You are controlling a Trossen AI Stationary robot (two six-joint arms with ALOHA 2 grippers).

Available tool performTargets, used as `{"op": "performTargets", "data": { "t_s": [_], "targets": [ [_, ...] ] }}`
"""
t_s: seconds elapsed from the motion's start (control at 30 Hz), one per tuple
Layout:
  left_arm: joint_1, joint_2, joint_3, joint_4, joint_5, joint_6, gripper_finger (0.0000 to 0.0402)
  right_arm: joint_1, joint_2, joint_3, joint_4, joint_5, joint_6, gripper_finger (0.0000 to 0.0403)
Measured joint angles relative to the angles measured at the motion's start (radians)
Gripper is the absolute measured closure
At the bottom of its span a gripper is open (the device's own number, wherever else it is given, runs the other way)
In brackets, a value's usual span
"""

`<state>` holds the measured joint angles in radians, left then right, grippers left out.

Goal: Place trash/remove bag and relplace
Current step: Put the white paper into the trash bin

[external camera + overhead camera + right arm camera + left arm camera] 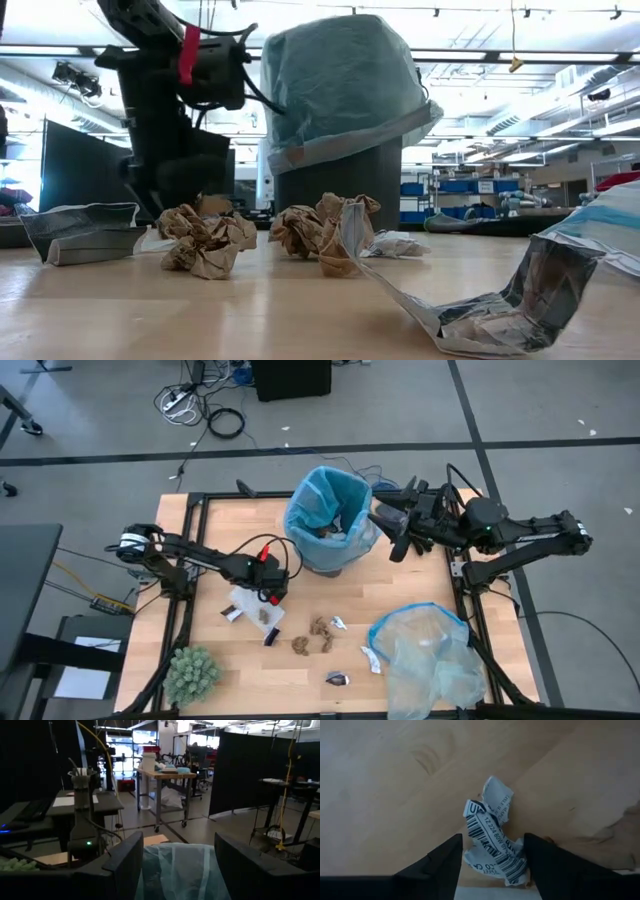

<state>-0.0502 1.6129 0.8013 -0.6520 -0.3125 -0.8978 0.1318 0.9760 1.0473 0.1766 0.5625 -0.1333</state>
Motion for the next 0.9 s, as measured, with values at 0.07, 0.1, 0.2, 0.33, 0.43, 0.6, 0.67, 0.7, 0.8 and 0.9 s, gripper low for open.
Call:
{"op": "performTargets", "data": {
  "t_s": [0.07, 0.1, 0.2, 0.33, 0.43, 0.6, 0.67, 0.7, 0.8, 0.9],
  "targets": [
    [0.000, 0.000, 0.000, 0.002, 0.013, 0.000, 0.0200, 0.011, 0.000, 0.000, 0.000, 0.008, 0.001, 0.0170],
    [0.000, -0.003, 0.000, 0.003, 0.021, 0.000, 0.0211, 0.016, 0.000, 0.000, 0.001, 0.017, 0.001, 0.0170],
    [-0.009, -0.002, 0.000, -0.004, 0.027, 0.001, 0.0258, 0.028, 0.000, 0.000, 0.000, 0.041, 0.000, 0.0172],
    [-0.018, -0.012, -0.002, -0.048, 0.038, 0.009, 0.0345, 0.044, 0.000, 0.000, 0.001, 0.068, 0.000, 0.0176],
    [-0.028, -0.035, -0.004, -0.088, 0.062, 0.027, 0.0388, 0.052, 0.000, 0.000, 0.001, 0.073, 0.000, 0.0179],
    [-0.054, -0.101, 0.047, -0.228, 0.099, 0.028, 0.0384, 0.065, 0.000, 0.000, 0.001, 0.085, 0.000, 0.0184],
    [-0.066, -0.133, 0.084, -0.314, 0.097, 0.030, 0.0385, 0.070, 0.000, 0.000, -0.002, 0.099, 0.001, 0.0186],
    [-0.071, -0.148, 0.106, -0.349, 0.095, 0.031, 0.0386, 0.072, 0.000, 0.000, -0.003, 0.101, 0.001, 0.0187],
    [-0.083, -0.206, 0.176, -0.454, 0.069, 0.031, 0.0387, 0.072, 0.000, 0.000, -0.008, 0.104, 0.002, 0.0189],
    [-0.089, -0.252, 0.255, -0.539, 0.028, 0.031, 0.0388, 0.072, 0.001, 0.000, -0.008, 0.104, 0.003, 0.0190]
  ]
}}
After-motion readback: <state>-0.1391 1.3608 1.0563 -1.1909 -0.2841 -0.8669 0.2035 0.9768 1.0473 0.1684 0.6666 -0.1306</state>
